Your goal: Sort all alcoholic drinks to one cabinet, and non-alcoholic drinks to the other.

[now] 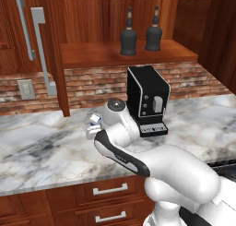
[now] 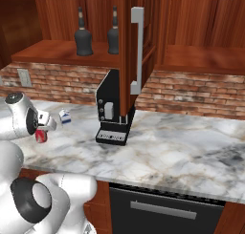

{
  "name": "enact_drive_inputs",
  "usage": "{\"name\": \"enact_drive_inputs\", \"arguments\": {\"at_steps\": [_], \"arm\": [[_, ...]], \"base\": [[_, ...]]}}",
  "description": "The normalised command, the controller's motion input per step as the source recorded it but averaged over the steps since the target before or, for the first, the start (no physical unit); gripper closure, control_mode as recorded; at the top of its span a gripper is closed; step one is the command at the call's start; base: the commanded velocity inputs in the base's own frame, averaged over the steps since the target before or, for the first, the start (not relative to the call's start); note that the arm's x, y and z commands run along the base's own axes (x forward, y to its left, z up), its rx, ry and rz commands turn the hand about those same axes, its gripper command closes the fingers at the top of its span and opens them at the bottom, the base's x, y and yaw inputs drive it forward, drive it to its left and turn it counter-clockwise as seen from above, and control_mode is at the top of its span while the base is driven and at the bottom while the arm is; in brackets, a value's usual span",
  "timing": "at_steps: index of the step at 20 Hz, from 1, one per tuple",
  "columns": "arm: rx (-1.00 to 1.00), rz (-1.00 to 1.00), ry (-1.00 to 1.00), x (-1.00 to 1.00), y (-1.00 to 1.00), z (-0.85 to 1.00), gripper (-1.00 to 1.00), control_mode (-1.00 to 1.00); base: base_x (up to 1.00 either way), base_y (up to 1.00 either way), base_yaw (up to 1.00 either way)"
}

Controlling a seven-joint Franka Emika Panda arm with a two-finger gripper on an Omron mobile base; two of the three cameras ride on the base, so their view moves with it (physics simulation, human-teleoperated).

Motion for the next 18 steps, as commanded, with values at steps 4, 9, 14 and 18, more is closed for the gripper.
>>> {"name": "enact_drive_inputs", "arguments": {"at_steps": [4, 9, 14, 18], "arm": [[0.15, 0.00, -0.09, -0.84, -0.66, 0.05, 1.00, -1.00], [0.10, 0.00, 0.00, -0.29, -0.13, 0.00, 1.00, -1.00], [-0.17, -0.07, 0.19, 0.62, 0.71, 0.01, 1.00, -1.00], [-0.01, -0.02, 0.05, 0.04, -0.15, 0.06, 1.00, -1.00]], "base": [[0.00, 0.00, 0.00], [0.00, 0.00, 0.00], [0.00, 0.00, 0.00], [0.00, 0.00, 0.00]]}}
